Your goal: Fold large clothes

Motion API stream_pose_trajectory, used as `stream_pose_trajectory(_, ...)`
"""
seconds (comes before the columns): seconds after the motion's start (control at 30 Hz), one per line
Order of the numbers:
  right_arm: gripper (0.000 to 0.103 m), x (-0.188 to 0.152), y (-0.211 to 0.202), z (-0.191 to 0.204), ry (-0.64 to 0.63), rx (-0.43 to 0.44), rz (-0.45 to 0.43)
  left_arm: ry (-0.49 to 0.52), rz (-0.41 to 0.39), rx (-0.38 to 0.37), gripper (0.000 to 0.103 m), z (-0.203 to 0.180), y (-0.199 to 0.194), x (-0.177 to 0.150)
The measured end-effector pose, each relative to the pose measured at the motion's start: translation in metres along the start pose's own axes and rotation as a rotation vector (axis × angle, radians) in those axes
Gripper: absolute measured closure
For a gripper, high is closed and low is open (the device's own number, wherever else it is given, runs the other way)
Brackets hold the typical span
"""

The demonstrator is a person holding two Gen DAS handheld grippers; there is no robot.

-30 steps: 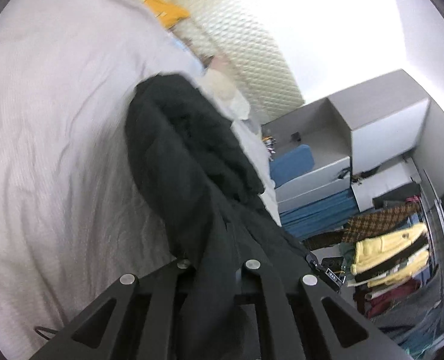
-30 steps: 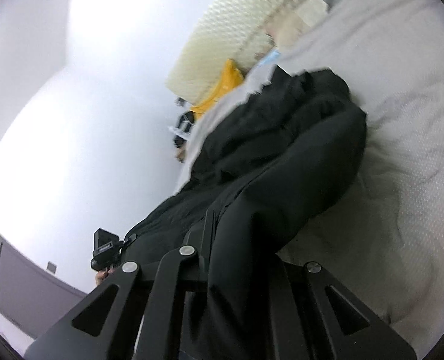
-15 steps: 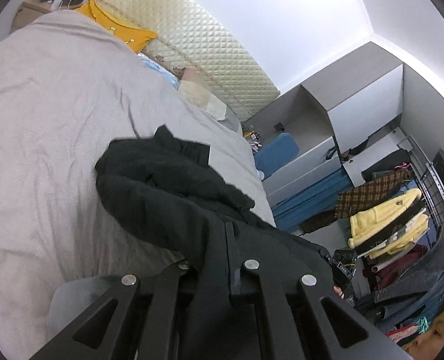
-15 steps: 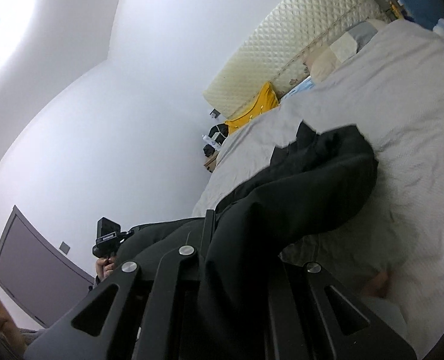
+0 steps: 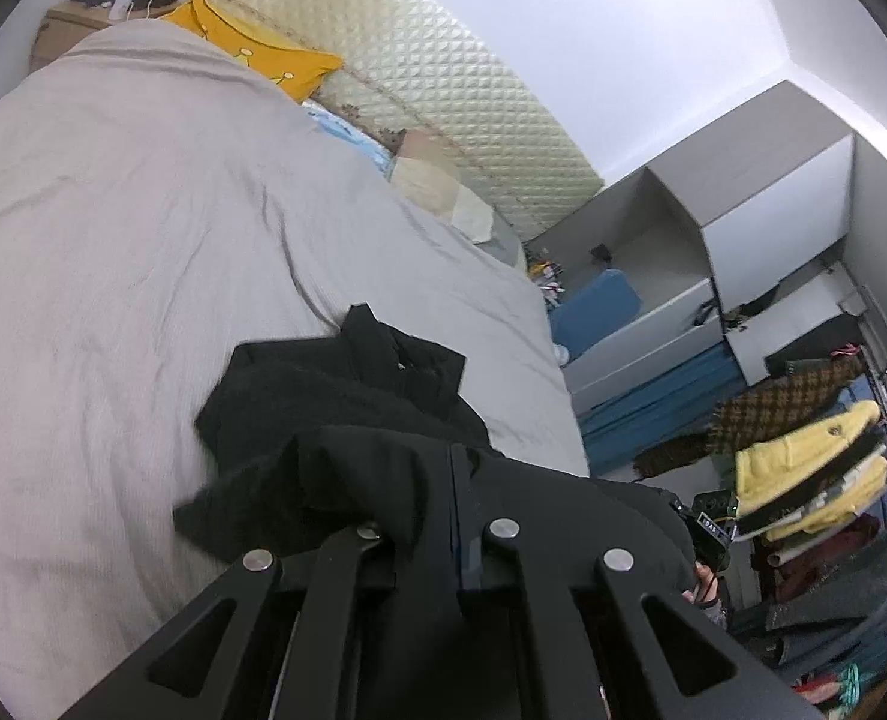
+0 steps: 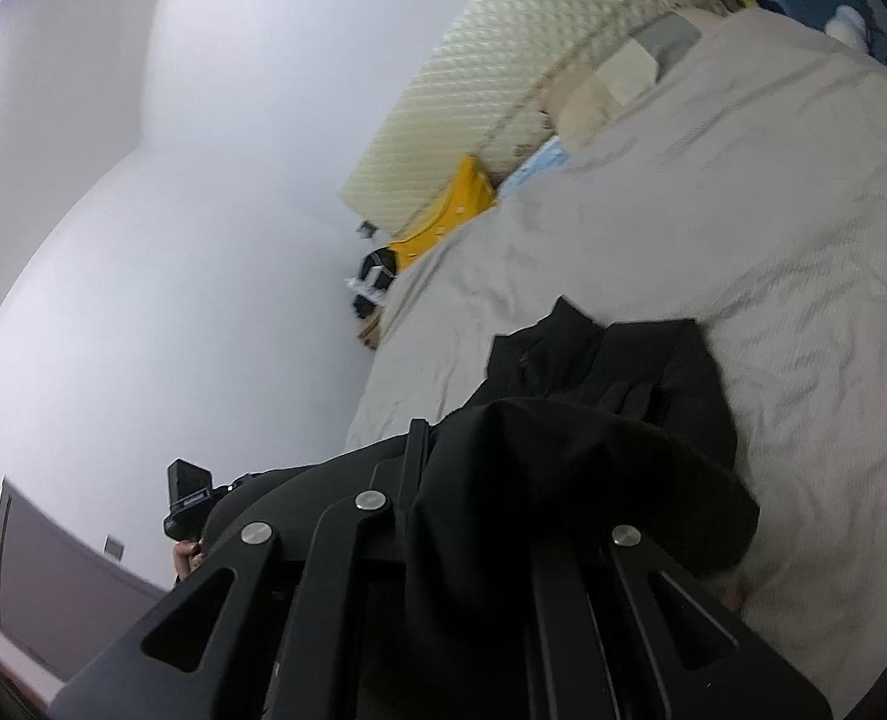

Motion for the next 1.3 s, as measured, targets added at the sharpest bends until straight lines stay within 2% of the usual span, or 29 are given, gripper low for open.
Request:
stream_pose_trajectory(0.03,0.095,0.003,0.002,-0.005,0.011,-0.013,0.005,0.016,0.007,0.019,0.098,0.0,0.013,0.013)
stream_pose_trajectory(0.13,0.095,0.031,0.036,-0.037,0.087,-0.054,0.032,-0.039,0.028,0.074,0.098,0.016,0.057,0.049)
stream_pose_trajectory(0.27,0.095,0.053,0.084,-0.084,0.158,-0.124,0.074,-0.11,0.074,0.199,0.097,0.041,0.122,0.084)
stream_pose_trajectory(0.37,0.095,0.054,0.122,-0.132,0.284,-0.182,0.114,-0.158,0.12,0.299,0.097,0.062,0.167,0.096)
stream_pose_trajectory(0.53,0.095,0.056,0.157,-0.171,0.355,-0.215,0.146,-0.157,0.161,0.422,0.096,0.088,0.224,0.105)
stream_pose_trajectory(0.63,0.095,0.05,0.174,-0.194,0.41,-0.21,0.155,-0.172,0.198,0.454,0.096,0.102,0.25,0.108)
stream_pose_trajectory(0.73,0.095,0.035,0.186,-0.215,0.509,-0.162,0.144,-0.176,0.219,0.473,0.096,0.106,0.266,0.108)
stream_pose_trajectory(0.9,0.091,0.029,0.182,-0.218,0.555,-0.127,0.133,-0.162,0.247,0.494,0.096,0.102,0.269,0.107)
stream_pose_trajectory(1.0,0.086,0.032,0.167,-0.206,0.545,-0.125,0.124,-0.163,0.253,0.466,0.096,0.095,0.254,0.104)
stream_pose_trajectory(1.1,0.064,0.034,0.151,-0.195,0.526,-0.117,0.108,-0.181,0.252,0.422,0.092,0.09,0.235,0.103)
stream_pose_trajectory(1.13,0.048,0.035,0.143,-0.19,0.518,-0.117,0.095,-0.18,0.25,0.409,0.09,0.087,0.225,0.102)
stream_pose_trajectory(1.17,0.039,0.036,0.132,-0.184,0.501,-0.13,0.077,-0.18,0.245,0.405,0.089,0.085,0.216,0.101)
stream_pose_trajectory(1.27,0.038,0.04,0.11,-0.165,0.427,-0.173,0.071,-0.158,0.213,0.409,0.079,0.075,0.183,0.099)
stream_pose_trajectory(1.3,0.038,0.042,0.103,-0.157,0.396,-0.191,0.071,-0.148,0.195,0.419,0.066,0.073,0.173,0.1)
Point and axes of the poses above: each gripper's, at about its wrist camera, not at the fingertips, and y roughly the way its jaws point, z to its left, x to its top, the point moved 5 cm from there along y, roughly the way its jaws point, and after that the axes turned 4 degrees about -y, right-handed, at the moved point
